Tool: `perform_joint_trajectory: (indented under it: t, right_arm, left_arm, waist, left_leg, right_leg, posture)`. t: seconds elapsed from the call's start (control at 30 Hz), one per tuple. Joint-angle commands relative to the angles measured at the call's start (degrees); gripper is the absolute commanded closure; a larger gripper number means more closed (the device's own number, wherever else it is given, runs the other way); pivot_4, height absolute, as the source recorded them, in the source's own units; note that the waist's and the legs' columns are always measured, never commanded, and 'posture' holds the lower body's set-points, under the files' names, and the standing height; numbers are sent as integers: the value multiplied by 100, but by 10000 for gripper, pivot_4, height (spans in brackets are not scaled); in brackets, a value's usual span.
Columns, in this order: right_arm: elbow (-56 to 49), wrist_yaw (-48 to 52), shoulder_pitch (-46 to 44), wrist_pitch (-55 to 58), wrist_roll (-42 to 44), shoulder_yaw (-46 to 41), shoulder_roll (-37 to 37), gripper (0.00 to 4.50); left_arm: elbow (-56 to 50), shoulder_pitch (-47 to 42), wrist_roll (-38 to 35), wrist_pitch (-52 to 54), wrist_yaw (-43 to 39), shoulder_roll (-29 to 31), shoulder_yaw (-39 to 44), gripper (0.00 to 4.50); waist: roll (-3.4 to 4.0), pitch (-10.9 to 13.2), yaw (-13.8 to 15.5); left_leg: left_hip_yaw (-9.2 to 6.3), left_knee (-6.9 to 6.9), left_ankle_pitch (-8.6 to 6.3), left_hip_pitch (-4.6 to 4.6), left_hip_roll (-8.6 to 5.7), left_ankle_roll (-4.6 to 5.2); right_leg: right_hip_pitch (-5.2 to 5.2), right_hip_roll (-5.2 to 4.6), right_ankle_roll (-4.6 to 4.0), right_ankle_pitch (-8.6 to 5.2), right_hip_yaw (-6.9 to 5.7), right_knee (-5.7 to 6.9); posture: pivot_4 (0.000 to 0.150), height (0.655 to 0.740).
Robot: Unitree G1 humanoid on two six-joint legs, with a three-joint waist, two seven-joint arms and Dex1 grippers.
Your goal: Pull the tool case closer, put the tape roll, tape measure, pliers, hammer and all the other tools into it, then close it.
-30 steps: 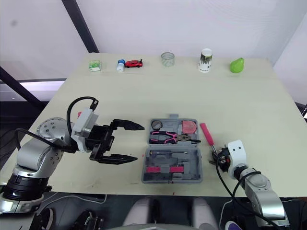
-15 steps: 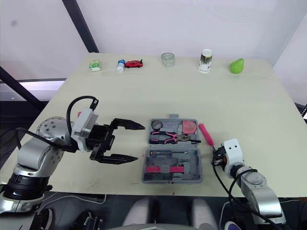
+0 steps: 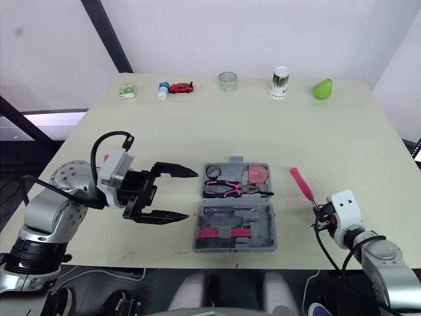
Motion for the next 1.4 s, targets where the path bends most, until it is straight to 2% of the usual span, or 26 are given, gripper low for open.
perform_joint_trajectory:
  t: [0.03, 0.33, 0.53, 0.67, 0.8, 1.0, 1.13, 1.4]
  right_arm:
    - [-680, 633, -219, 147, 465, -68, -487, 44497]
    - [-1186, 1623, -1909, 1653, 1140, 1043, -1923, 44497]
    - [-1182, 1934, -2952, 1960, 984, 2093, -2274, 44497]
    - [-1016, 2077, -3625, 1906, 552, 3046, -2237, 44497]
    - [-854, 2097, -4182, 1979, 169, 3816, -2001, 44497]
    - [-767, 2125, -4541, 2161, -16, 4241, -1724, 44497]
    - [-737, 2103, -4725, 2350, -144, 4568, -1572, 44497]
    - [-522, 2009, -4974, 2544, -475, 5068, -1373, 44497]
  left_arm:
    - [89, 36, -83, -61, -101, 58, 199, 0]
    - [464, 228, -1, -395, -612, 369, 423, 0]
    - [536, 714, 127, -807, -947, 708, 519, 0]
    - [709, 919, 46, -1190, -992, 1064, 434, 0]
    - [748, 917, -150, -1045, -942, 932, 636, 0]
    - [854, 1126, -126, -1246, -992, 1102, 660, 0]
    - [1009, 1202, -39, -1623, -992, 1305, 497, 0]
    - [1198, 1237, -136, -1946, -992, 1557, 353, 0]
  waist:
    - [3, 2, 11]
    - [-1, 8, 25]
    - [-8, 17, 32]
    - [-8, 21, 24]
    - [-8, 22, 32]
    - [-9, 22, 29]
    - [-9, 21, 25]
    - [-7, 22, 34]
  left_leg:
    - [1, 0, 0, -1, -1, 0]
    - [0, 3, 0, -4, -1, 0]
    - [-2, 4, 0, -12, -1, 0]
    - [1, 3, 0, -13, 1, 0]
    - [5, 4, 0, -23, 1, 0]
    - [5, 7, 0, -43, 0, 0]
    - [-2, 22, 1, -102, 1, 0]
    - [0, 40, 1, -103, 0, 0]
  right_leg:
    - [0, -1, 0, 0, 1, 0]
    - [-1, -5, 0, 0, -2, -4]
    - [-4, -9, -1, 0, -7, -6]
    - [-13, -11, -2, -1, -6, -4]
    - [-25, -12, -2, 0, -5, -1]
    - [-44, -13, -1, 0, -5, 2]
    - [-102, -13, -2, 1, -11, 19]
    - [-104, -14, -2, 1, -12, 38]
  posture:
    - [1500, 7400]
    - [1500, 7400]
    - [1500, 7400]
    - [1500, 7400]
    - [1500, 7400]
    - [1500, 7400]
    - [1500, 7400]
    - [1500, 7400]
